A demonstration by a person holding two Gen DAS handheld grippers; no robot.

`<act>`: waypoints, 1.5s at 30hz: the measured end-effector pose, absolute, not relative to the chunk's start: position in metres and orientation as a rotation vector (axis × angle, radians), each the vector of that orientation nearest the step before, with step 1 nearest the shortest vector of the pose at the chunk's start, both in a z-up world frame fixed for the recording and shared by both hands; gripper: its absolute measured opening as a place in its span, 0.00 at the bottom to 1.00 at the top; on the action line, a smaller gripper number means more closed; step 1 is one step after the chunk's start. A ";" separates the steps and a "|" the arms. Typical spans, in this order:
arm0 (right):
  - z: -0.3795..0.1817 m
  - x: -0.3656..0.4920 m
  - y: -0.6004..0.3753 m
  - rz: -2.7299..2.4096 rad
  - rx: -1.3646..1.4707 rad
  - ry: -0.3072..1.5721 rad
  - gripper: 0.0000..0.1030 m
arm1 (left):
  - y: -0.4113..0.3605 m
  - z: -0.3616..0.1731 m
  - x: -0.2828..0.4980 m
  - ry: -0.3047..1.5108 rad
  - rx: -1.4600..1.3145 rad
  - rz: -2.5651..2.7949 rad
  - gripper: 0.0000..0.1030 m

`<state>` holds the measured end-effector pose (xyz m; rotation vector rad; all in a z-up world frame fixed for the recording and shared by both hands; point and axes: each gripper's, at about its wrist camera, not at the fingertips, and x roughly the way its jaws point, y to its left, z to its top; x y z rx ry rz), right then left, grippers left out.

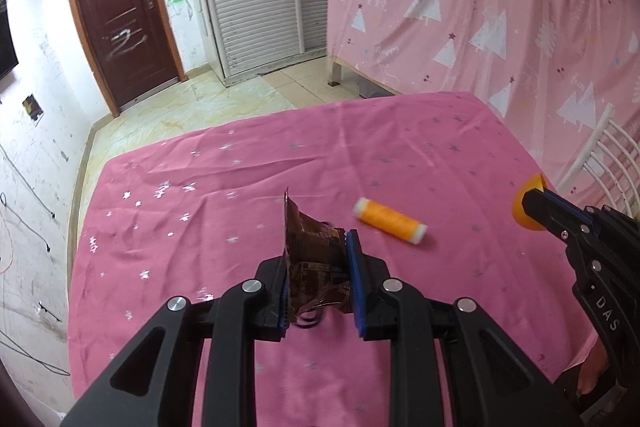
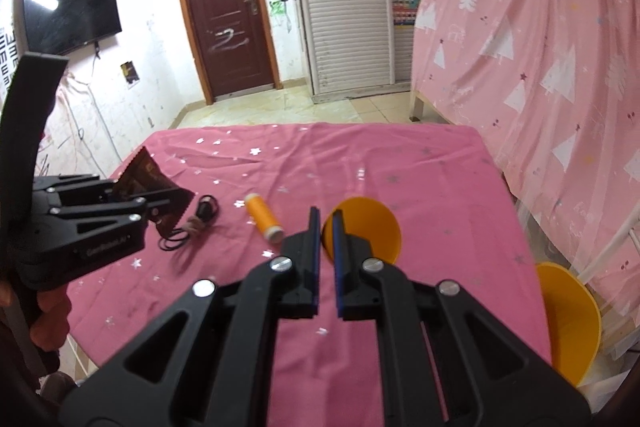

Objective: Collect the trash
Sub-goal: 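Grasp the yellow cup with the right tool while the left holds the wrapper, then carry the yellow cup into the bucket and open the right tool while the left carries the wrapper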

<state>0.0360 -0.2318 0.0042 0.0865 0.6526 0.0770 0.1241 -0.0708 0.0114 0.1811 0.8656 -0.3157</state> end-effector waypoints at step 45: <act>-0.053 -0.020 -0.449 -0.237 0.408 0.679 0.05 | -0.248 0.008 0.099 0.973 0.296 -0.479 0.31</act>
